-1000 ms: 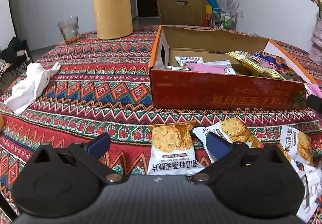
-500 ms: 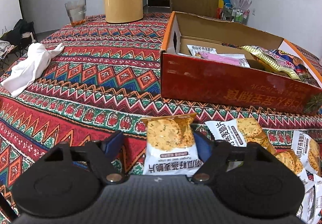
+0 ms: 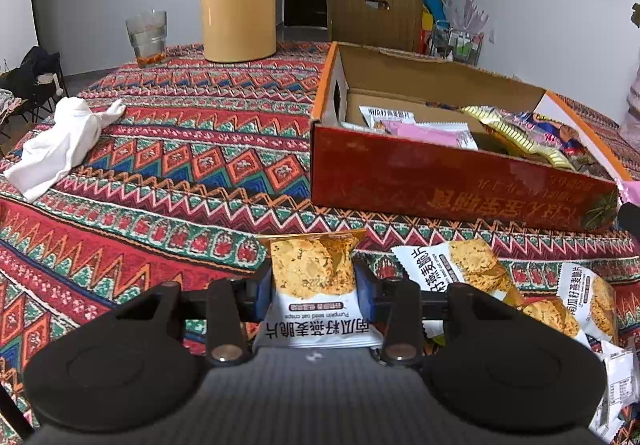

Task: Organize snacks
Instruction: 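Carry the pink and cracker packets over the box with both grippers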

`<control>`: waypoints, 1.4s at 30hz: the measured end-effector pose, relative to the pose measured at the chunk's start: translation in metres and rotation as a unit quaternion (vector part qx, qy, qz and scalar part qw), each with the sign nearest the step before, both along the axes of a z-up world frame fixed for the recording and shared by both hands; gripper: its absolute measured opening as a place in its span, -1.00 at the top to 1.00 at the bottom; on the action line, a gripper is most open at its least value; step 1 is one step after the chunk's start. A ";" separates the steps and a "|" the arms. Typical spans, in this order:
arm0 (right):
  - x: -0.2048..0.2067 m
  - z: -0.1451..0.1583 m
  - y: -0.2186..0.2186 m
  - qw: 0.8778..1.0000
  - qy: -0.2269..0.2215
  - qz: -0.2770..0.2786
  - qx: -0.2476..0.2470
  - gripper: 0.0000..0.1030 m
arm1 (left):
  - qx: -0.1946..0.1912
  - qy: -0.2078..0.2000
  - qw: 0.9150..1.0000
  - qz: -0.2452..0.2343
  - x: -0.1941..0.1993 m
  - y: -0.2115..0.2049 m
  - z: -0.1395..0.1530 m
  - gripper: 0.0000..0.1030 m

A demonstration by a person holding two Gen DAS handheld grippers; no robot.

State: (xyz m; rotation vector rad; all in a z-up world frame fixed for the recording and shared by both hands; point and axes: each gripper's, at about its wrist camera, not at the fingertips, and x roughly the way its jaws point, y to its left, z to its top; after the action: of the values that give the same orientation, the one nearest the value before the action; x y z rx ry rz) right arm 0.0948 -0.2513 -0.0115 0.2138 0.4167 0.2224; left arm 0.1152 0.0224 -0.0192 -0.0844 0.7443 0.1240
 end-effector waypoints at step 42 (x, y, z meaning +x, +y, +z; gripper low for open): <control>0.009 0.087 0.018 0.994 -0.105 -0.003 0.006 -0.29 | -0.015 -0.141 0.989 -0.038 0.024 -0.023 0.107 0.19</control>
State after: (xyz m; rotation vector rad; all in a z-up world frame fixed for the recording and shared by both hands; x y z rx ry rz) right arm 0.1040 -0.2337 0.0756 0.2010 0.2053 0.2388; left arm 0.1392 -0.0006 0.0874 -0.0987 0.4654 0.0262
